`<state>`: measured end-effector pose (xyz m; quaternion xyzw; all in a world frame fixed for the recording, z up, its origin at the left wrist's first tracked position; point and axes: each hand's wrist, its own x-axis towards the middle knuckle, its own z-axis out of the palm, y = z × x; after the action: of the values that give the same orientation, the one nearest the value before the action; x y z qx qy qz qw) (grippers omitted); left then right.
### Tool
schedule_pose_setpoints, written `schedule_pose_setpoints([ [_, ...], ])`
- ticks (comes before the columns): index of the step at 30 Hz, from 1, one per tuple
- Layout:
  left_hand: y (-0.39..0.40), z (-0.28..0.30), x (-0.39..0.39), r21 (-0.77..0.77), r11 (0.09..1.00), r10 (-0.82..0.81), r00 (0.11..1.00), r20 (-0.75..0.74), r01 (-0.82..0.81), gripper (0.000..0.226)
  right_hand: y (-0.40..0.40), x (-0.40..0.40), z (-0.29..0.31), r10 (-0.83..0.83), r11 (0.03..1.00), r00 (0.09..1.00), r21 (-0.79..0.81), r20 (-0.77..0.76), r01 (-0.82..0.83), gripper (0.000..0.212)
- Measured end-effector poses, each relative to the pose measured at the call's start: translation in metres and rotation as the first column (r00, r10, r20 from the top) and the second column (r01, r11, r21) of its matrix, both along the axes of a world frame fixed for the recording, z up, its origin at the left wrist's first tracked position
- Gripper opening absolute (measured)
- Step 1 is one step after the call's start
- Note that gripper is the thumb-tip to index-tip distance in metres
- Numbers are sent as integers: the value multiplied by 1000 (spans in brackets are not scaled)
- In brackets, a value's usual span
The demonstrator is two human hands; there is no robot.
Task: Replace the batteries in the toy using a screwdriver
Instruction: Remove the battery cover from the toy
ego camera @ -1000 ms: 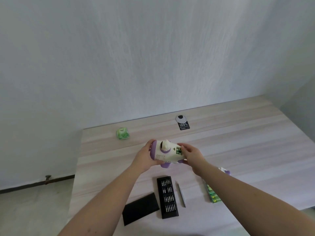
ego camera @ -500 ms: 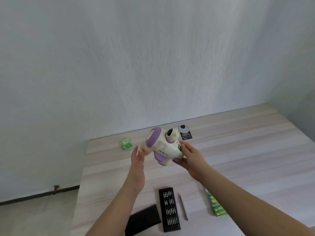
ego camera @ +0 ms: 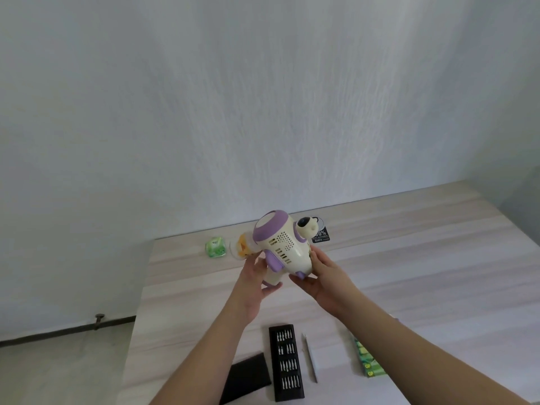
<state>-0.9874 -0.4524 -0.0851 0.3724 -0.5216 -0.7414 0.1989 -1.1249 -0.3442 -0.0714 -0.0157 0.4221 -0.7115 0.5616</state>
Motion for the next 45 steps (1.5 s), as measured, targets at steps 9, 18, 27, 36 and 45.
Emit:
schedule_pose_setpoints([
  [9, 0, -2, -2, -357, 894, -166, 940, 298, 271, 30, 5, -7, -7, -3, 997, 999, 72, -37, 6, 25],
  [18, 1, 0, 3, -402, 859, -158, 911, 380, 317, 27, -5, -16, -20, -143, 981, 989, 135, 27, 138, 29],
  [27, 4, 25, 3, -568, 627, -114, 784, 610, 533, 36, -20, -13, -41, -114, 981, 989, 170, 100, 96, 44],
  [36, 8, 58, -7, -595, 496, -40, 701, 712, 633, 19, -11, -10, -44, -106, 994, 963, 60, 246, 94, 31],
  [45, 21, 74, -38, -545, 195, 23, 552, 834, 815, 26, 3, -8, -56, -150, 989, 942, 34, 299, 147, 40],
])
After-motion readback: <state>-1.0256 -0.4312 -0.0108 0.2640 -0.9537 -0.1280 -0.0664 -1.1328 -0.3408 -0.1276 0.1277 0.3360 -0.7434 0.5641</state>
